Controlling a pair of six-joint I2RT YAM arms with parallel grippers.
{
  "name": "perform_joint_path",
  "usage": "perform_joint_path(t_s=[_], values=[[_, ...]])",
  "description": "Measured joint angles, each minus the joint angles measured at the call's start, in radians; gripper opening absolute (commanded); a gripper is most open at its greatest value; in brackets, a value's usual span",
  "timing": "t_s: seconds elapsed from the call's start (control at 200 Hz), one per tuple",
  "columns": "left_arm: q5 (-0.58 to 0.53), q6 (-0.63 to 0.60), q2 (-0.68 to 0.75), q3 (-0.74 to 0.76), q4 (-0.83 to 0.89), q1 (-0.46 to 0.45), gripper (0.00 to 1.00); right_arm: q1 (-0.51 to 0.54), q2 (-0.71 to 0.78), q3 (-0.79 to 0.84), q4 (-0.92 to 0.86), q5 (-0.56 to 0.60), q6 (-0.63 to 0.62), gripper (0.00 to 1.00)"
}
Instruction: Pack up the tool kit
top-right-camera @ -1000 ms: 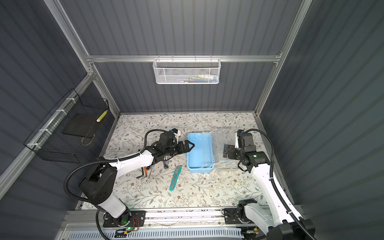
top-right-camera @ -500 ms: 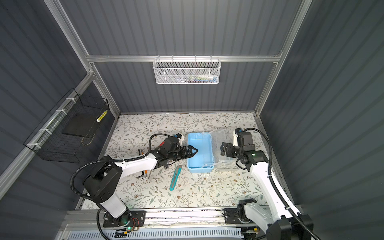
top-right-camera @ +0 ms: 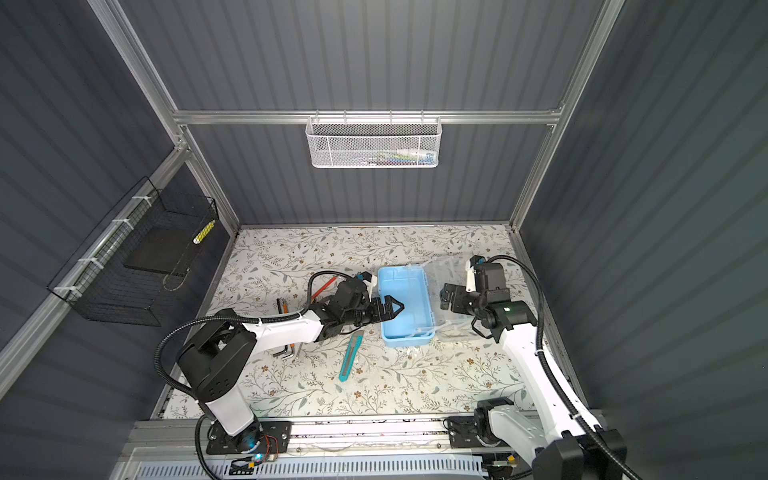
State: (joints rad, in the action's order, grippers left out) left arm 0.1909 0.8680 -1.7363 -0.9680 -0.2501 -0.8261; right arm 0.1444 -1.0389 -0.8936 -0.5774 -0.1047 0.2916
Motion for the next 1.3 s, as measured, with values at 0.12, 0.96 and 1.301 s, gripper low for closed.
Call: perform_joint_path(t_s=[0.12,0.96,1.301], values=[[-0.029,-0.027,0.06,0.002,0.04,0.0,1.0,0.0,0.0,0.0,0.004,-0.011,0.014,0.99],[-0.283,-0.151,0.335,0.173,0.395,0.024,1.0,0.163,-0.016,0.0,0.085,-0.001,0.097,0.97],[-0.357,-0.151,0.332,0.217,0.528,-0.075,0.94,0.163,-0.016,0.0,0.091,0.02,0.097,0.98]])
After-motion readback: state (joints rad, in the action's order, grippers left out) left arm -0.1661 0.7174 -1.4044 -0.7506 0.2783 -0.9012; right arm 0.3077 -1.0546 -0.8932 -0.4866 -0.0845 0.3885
